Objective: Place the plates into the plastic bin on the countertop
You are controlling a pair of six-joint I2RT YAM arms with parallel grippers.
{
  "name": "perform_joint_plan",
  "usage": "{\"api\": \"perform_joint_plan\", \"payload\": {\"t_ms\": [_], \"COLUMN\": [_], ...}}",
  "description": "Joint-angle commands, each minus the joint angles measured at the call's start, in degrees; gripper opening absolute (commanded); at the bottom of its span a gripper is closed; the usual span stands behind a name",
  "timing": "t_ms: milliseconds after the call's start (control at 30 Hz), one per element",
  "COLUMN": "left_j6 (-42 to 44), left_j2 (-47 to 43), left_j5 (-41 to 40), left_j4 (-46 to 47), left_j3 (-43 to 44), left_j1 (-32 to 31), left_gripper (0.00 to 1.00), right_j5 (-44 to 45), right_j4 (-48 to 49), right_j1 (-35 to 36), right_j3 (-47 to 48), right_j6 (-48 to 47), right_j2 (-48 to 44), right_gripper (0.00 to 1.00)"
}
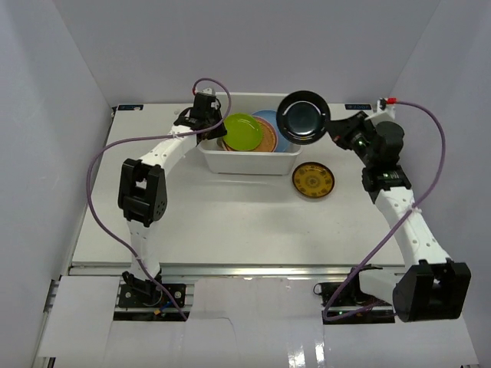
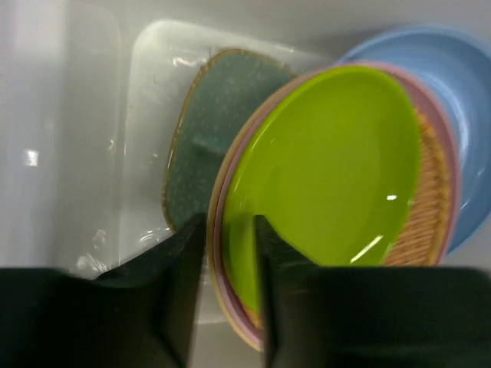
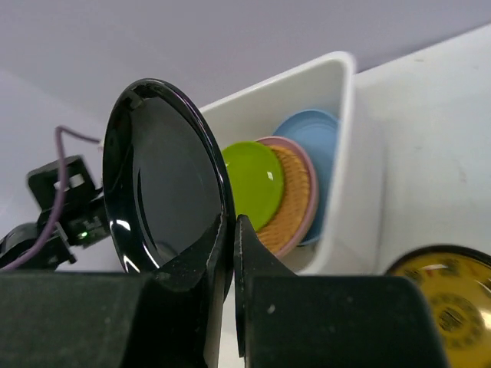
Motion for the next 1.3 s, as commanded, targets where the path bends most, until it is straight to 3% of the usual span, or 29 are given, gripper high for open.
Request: {"api": "perform_joint_plan", "payload": {"t_ms": [0,67,167,333,467,567,633,667,700,800,900,1033,1133,1267], "left_j6": [-0.62,-0.45,-0.71,-0.45,-0.71,-0.62,-0.71,-0.71,-1.06,-1.59,-1.5,-1.41,-0.8,1.48], "left_j2": [-0.38,-0.64,-6.6,-21.36,-35.49,-40.7,-44.58,-45.63,-47.9,-51.52,-56.09,-63.9,-67.43,-75.06], "left_j5": [4.01,5.51,4.54,4.89,1.73,2.51,6.36,7.52,8.23,9.98,11.39,14.64,17.01,19.13], "left_j4": [-1.5,-1.76,0.51,9.81,14.75,16.61,17.05,16.96,16.52,15.91,13.89,12.48,10.02,7.82], "left_j3": [1.91,1.47,-2.29,-9.59,-15.75,-19.35,-21.72,-22.52,-23.57,-28.84,-33.76,-41.23,-45.8,-51.96], "left_j1": [-0.43,-0.25,-0.17,-0.17,-0.25,-0.34,-0.34,-0.34,-0.34,-0.52,-0.52,-0.43,-0.52,-0.61], "left_gripper": [0.43,0.71,0.87,0.98,0.98,0.98,0.98,0.98,0.98,0.98,0.98,0.98,0.98,0.98], "right_j5": [1.88,2.49,4.34,6.72,7.94,9.43,10.93,12.41,13.39,13.48,14.54,15.15,16.38,14.1], "right_j4": [2.66,2.39,-0.06,-4.19,-8.85,-12.36,-16.41,-17.03,-17.29,-17.38,-17.47,-14.76,-10.27,-3.51], "right_j1": [7.63,10.19,13.97,16.35,18.19,19.25,20.66,21.1,21.53,21.45,20.84,17.42,11.8,-1.18], "right_j3": [7.28,12.21,19.94,31.36,40.06,43.59,47.02,47.55,47.82,47.82,47.56,38.88,21.76,-8.34], "right_j6": [-5.16,-7.01,-9.12,-11.06,-12.8,-15.52,-17.55,-18.34,-19.05,-19.58,-20.02,-18.19,-17.22,-12.03], "right_j2": [6.02,11.28,19.38,32.9,40.57,45.05,47.42,47.7,47.79,46.83,43.4,31.05,18.93,5.45], "right_gripper": [0.08,0.08,0.08,0.08,0.08,0.08,0.21,0.33,0.59,0.85,0.89,0.88,0.87,0.85]}}
